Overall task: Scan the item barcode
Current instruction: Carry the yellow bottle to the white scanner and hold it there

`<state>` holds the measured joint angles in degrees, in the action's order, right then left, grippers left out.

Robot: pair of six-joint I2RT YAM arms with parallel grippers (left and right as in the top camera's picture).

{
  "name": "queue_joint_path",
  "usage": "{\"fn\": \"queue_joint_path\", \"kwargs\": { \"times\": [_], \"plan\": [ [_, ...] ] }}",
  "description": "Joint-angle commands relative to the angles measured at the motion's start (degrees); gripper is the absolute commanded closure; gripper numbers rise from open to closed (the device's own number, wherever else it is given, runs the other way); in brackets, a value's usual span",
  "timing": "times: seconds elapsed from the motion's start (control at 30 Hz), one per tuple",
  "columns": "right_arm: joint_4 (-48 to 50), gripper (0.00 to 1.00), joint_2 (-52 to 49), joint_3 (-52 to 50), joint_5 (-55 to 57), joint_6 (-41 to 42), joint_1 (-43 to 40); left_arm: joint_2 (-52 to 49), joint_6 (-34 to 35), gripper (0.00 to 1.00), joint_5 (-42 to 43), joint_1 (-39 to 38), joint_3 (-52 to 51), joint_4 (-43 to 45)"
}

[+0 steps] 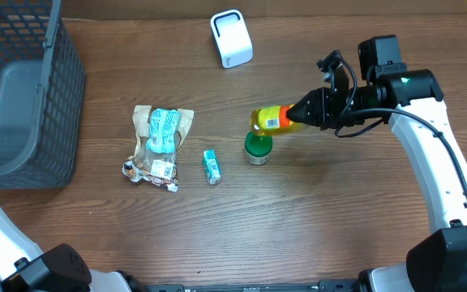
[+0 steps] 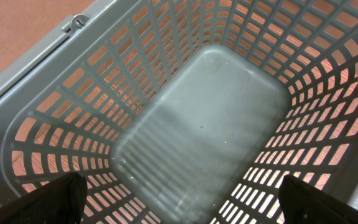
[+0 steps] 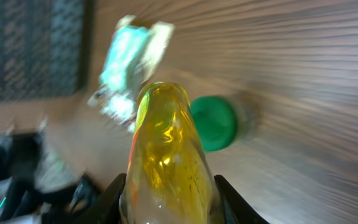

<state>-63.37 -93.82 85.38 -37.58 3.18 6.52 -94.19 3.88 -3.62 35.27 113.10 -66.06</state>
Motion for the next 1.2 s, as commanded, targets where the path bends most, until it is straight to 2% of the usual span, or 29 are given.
{"fn": "queue_joint_path", "kwargs": {
  "times": [0.0, 0.13, 0.33, 0.5, 0.67, 0.9, 1.17],
  "plan": [
    [1.31, 0.85, 0.79, 0.98, 6.01, 7.15, 0.28, -0.42, -1.11, 0.0, 0.5, -0.04, 1.01, 0.04],
    [-0.66, 0.89, 0.68, 6.56, 8.76, 8.66, 0.28, -0.42, -1.11, 0.0, 0.5, -0.04, 1.01, 0.04],
    [-9.92, 0.89, -1.05, 26.27, 20.17, 10.36, 1.49, -0.42, -1.11, 0.01, 0.5, -0.04, 1.01, 0.04],
    [-10.03, 0.89, -2.75, 37.42, 28.22, 9.64, 5.42, -0.42, -1.11, 0.0, 0.5, -0.04, 1.01, 0.04],
    [-5.68, 0.89, -4.13, 37.64, 30.67, 4.07, 10.62, -0.42, -1.11, 0.0, 0.5, -0.04, 1.01, 0.04],
    [-1.79, 0.88, -10.75, 37.64, 39.28, -8.52, 18.43, -0.42, -1.11, 0.01, 0.48, -0.04, 1.01, 0.04],
    [5.92, 0.88, -18.71, 37.62, 46.14, -22.38, 21.86, -0.42, -1.11, 0.0, 0.48, -0.04, 1.01, 0.04]
  ]
}}
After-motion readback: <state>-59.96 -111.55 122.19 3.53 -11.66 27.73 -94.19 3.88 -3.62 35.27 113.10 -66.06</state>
